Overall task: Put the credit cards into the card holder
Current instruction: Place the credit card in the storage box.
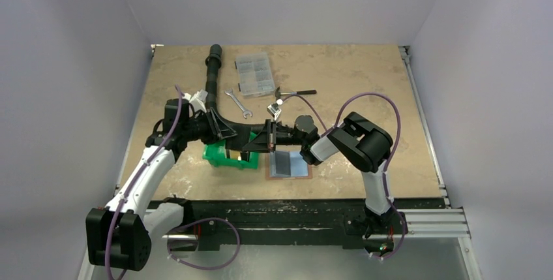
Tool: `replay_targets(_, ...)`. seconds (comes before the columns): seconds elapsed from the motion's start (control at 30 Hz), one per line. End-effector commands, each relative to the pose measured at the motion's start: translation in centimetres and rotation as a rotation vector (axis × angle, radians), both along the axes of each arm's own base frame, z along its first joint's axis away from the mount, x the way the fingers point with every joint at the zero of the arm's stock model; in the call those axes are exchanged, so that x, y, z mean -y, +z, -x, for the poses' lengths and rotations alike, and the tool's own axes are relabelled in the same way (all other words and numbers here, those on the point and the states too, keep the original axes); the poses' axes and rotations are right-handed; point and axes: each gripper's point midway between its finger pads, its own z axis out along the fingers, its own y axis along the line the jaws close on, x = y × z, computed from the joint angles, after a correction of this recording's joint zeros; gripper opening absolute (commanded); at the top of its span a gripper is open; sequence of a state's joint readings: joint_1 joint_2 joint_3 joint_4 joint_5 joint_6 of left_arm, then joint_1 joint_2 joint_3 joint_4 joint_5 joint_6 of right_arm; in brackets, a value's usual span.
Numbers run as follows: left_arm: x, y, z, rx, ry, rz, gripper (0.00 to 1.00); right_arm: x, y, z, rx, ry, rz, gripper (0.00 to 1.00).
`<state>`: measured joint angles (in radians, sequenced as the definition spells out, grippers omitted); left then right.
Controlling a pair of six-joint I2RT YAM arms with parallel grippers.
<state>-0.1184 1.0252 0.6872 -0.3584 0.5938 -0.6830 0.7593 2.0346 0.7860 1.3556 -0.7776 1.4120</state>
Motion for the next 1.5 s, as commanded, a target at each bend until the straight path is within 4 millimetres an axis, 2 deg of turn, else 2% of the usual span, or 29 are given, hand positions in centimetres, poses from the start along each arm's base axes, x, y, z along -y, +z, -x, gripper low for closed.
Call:
replay_targets(0.0, -1.2, -2.0, 0.3, -0.037, 0.019, -0.065, 0.23, -0.4, 2.8, -0.9, 0.108, -0.026, -0.087, 0.00)
replay_targets(0.23, -1.6, -2.7, 0.4, -0.051, 0.031, -0.088, 0.38, -0.4, 2.3, -1.0, 0.105, -0.030, -0.077, 0.00)
replay_targets(0.67, -2.4, -2.5, 0.1, -0.051, 0.077, -0.125, 0.40, -0.6, 1.5, -1.5, 0.086, -0.043, -0.059, 0.00)
replay_targets(0.8, -2.8, -2.2, 0.1, -0.053, 0.120, -0.120, 0.34, -0.6, 1.1, -1.7, 0.069, -0.050, -0.050, 0.00)
replay_targets(1.0, -3.2, -2.3, 0.1, -0.060, 0.152, -0.129, 0.30, -0.7, 0.9, -1.8, 0.064, -0.053, -0.043, 0.00)
replay_targets(1.23, -4.6, -2.0, 0.1, -0.052, 0.203, -0.200, 0.26, -0.6, 0.3, -1.9, 0.053, -0.058, -0.029, 0.00)
replay_targets(1.37, -5.2, -1.4, 0.0, -0.036, 0.230, -0.224, 0.22, -0.7, -0.1, -2.1, 0.036, -0.061, -0.023, 0.00)
replay_targets(1.47, -5.8, -0.8, 0.0, -0.021, 0.254, -0.254, 0.15, -0.7, -0.7, -2.2, 0.031, -0.065, 0.005, 0.00)
